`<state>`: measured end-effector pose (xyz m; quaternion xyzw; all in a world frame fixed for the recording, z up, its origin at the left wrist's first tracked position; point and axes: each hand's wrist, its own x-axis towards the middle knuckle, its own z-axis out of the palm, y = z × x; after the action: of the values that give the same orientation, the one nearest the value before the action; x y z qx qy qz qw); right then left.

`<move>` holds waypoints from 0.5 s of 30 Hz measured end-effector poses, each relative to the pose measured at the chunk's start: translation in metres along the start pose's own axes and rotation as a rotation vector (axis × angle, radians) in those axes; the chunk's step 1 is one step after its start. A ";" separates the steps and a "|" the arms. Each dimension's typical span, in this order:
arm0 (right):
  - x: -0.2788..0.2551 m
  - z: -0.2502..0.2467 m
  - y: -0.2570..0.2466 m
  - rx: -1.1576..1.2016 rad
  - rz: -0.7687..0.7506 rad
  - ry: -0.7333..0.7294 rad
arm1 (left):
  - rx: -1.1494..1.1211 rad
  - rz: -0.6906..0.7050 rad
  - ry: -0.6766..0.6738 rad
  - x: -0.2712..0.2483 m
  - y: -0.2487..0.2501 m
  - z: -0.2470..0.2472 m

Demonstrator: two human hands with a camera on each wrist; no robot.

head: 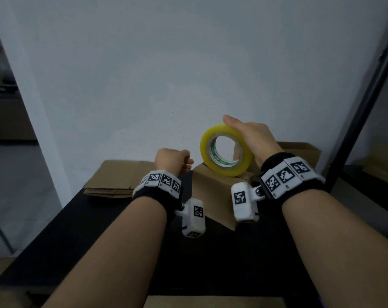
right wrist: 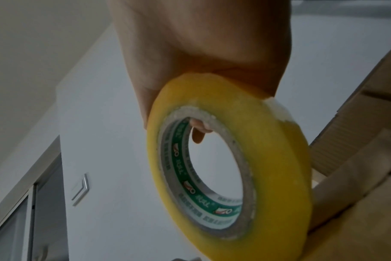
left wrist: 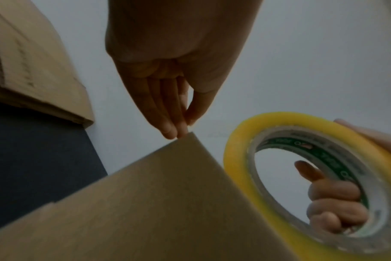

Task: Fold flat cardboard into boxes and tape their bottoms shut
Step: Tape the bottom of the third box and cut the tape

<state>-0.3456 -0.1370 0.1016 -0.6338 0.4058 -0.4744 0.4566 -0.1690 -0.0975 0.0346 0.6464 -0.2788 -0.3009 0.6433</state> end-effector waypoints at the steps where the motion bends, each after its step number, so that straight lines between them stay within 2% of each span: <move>1: 0.000 0.000 0.000 -0.013 -0.007 0.005 | -0.011 -0.024 -0.005 -0.001 -0.002 0.002; 9: 0.002 0.006 0.005 -0.030 -0.053 0.074 | 0.045 -0.134 -0.030 -0.006 -0.012 0.008; 15: 0.002 0.012 0.005 -0.026 -0.067 0.088 | 0.014 -0.234 -0.116 -0.007 -0.014 0.009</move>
<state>-0.3338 -0.1374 0.0958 -0.6312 0.4102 -0.5117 0.4140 -0.1810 -0.0981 0.0212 0.6607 -0.2404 -0.4087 0.5820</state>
